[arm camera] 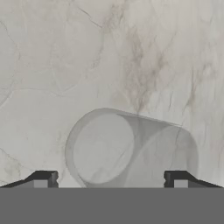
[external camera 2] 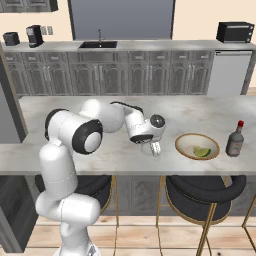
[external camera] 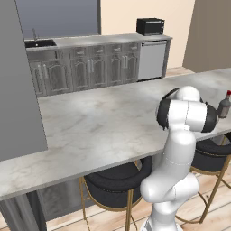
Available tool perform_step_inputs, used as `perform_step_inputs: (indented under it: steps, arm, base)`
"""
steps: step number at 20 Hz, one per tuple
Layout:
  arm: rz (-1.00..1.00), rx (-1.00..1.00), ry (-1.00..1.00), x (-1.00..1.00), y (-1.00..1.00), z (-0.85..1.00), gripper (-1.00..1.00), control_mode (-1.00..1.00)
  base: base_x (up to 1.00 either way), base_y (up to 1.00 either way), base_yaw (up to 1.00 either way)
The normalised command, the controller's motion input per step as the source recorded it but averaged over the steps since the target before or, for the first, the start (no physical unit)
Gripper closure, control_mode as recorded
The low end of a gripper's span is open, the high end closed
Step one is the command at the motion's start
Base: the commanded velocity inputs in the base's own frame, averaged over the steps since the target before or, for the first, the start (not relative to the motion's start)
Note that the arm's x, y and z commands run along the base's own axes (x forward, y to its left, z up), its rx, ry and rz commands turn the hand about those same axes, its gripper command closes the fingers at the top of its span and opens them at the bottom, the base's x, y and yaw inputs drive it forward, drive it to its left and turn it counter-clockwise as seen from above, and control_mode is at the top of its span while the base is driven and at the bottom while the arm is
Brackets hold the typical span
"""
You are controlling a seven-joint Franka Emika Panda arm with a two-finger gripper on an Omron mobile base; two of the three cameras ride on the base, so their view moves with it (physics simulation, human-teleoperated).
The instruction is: There is a bowl on the dining counter. Grab a lemon wedge from the fridge and place it in the bowl. Then get the liquor bottle and glass cup from the cabinet and place them next to the bowl.
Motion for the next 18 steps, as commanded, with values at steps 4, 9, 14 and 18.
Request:
perform_step_inputs:
  steps: [4, 9, 14, 18]
  arm:
    - [0.09, 0.0, -0.07, -0.09, 0.0, 0.82, -1.0, -1.0]
    - [0.09, 0.0, -0.08, -0.24, 0.0, 0.88, -1.0, -1.0]
    - [0.06, 0.0, -0.01, -0.23, 0.07, 0.93, -1.0, -1.0]
    - [0.04, 0.0, 0.0, -0.54, 0.28, 0.89, -1.0, -1.0]
  base:
    - [0.0, 0.0, 0.0]
    - [0.0, 0.0, 0.0]
    - [0.0, 0.0, 0.0]
    - [0.0, 0.0, 0.0]
